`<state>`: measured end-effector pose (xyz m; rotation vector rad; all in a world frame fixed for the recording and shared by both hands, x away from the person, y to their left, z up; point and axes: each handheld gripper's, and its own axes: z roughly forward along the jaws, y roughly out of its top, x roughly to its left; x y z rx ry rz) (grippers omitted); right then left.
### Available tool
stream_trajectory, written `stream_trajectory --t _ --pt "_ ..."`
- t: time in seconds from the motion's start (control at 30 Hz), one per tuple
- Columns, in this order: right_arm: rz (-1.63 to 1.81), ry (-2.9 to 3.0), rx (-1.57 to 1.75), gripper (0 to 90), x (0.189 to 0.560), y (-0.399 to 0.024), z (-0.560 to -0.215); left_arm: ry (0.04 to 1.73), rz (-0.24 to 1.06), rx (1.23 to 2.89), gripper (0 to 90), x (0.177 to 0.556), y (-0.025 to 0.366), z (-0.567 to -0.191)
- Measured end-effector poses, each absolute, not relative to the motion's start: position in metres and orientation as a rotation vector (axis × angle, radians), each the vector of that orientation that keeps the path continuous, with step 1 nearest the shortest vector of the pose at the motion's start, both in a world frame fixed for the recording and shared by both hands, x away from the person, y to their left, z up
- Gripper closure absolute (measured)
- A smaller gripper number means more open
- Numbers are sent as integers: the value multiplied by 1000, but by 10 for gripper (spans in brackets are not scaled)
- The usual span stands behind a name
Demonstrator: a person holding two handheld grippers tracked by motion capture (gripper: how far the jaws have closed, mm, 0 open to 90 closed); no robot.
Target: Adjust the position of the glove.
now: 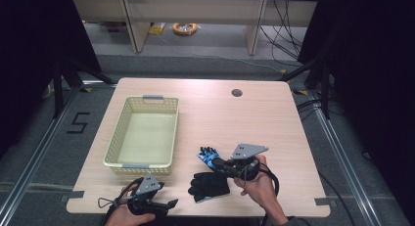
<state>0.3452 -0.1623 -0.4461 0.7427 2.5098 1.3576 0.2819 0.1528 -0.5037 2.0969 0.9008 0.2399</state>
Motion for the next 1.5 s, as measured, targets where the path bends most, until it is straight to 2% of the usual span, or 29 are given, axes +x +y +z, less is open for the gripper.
stream_trajectory --t 0.23,0.73,1.03,1.17,1.2,1.23,1.27,1.3,1.33,1.4,1.43,1.47,1.5 --pt "1362 2550 687 886 331 -157 -449 896 255 2078 238 291 147 -493" --pt "1333 2617 600 886 315 -153 -452 760 240 2065 276 308 109 -476" --pt "1320 2664 555 886 312 -148 -454 664 250 2110 350 307 102 -471" --pt "1311 2674 519 886 311 -146 -454 613 250 2103 486 304 99 -470" --pt "1311 2674 519 886 311 -146 -454 612 253 2107 486 303 98 -470" --pt "1300 2676 515 886 312 -146 -454 602 260 2110 553 302 98 -470" --pt "1300 2676 515 886 312 -146 -454 576 268 2119 553 303 99 -470" --pt "1299 2671 510 886 313 -146 -454 576 266 2107 648 302 99 -471" --pt "1293 2669 510 885 313 -146 -454 598 270 2107 702 301 99 -470" --pt "1296 2667 494 886 314 -145 -453 605 282 2109 779 300 100 -471" --pt "1296 2667 494 886 314 -145 -453 601 294 2111 779 300 101 -471" --pt "1296 2669 486 886 315 -145 -451 608 289 2099 847 299 100 -472" --pt "1296 2669 486 886 315 -145 -451 613 288 2094 847 298 100 -471"
